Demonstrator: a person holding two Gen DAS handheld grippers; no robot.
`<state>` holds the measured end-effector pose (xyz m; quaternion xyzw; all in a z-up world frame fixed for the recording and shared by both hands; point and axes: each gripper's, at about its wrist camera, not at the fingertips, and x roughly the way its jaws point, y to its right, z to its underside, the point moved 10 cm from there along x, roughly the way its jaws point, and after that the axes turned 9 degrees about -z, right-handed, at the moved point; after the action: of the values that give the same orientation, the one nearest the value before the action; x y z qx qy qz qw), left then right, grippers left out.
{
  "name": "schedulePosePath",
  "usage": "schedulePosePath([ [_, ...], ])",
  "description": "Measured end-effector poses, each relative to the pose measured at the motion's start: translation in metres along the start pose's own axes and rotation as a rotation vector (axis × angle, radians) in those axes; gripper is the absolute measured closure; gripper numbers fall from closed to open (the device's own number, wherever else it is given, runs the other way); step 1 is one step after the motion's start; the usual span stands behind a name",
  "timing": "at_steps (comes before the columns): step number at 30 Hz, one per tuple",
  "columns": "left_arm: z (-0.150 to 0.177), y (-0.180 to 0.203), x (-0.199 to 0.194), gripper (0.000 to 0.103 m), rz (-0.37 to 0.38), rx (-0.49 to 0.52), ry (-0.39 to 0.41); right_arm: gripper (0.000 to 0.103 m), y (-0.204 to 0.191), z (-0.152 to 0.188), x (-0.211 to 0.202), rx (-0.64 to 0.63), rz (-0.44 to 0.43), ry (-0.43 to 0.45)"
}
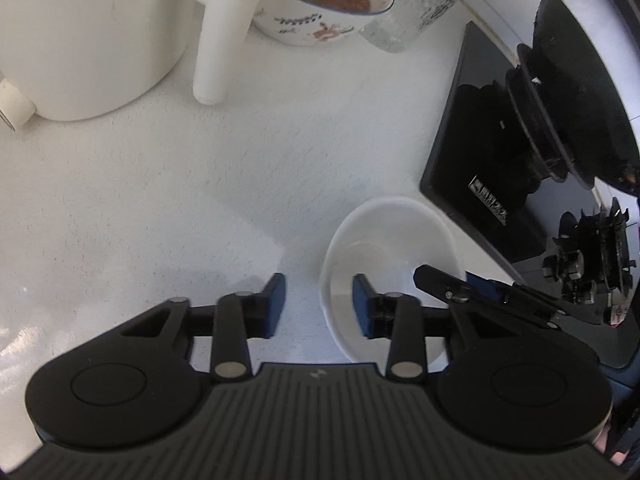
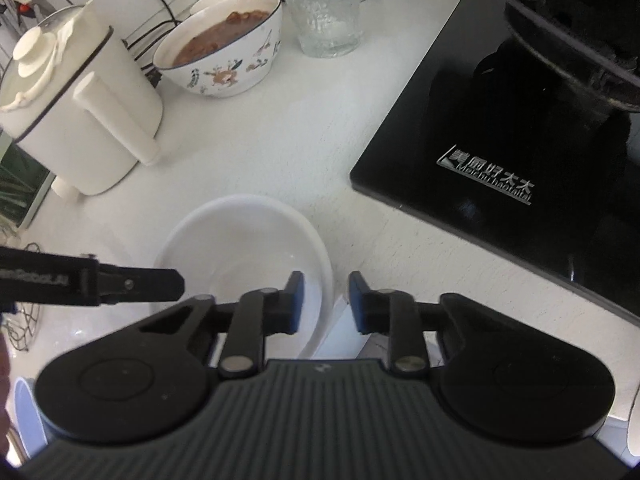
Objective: Organize plates and bowls
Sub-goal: 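Move both grippers to the white ceramic bowl beside the cooktop, then close both grippers on the rim of the white ceramic bowl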
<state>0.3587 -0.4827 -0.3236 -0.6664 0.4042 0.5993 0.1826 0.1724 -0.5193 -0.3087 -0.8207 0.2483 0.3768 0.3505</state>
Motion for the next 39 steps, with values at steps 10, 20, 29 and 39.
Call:
schedulePosePath([
  [10,0.003,-0.006,-0.002,0.095,-0.003,-0.020,0.012,0.091,-0.011,0.001,-0.001,-0.039,-0.044,-0.006],
  [20,0.008,-0.018,-0.018,0.095,0.013,-0.045,0.023,0.093,-0.023,0.002,-0.009,-0.024,-0.098,0.000],
  [29,0.021,-0.033,-0.046,0.095,0.013,-0.058,0.049,0.093,-0.044,0.004,-0.023,-0.024,-0.174,-0.001],
  [39,0.042,-0.050,-0.078,0.095,0.010,-0.140,0.096,0.093,-0.069,0.008,-0.038,-0.028,-0.238,0.000],
])
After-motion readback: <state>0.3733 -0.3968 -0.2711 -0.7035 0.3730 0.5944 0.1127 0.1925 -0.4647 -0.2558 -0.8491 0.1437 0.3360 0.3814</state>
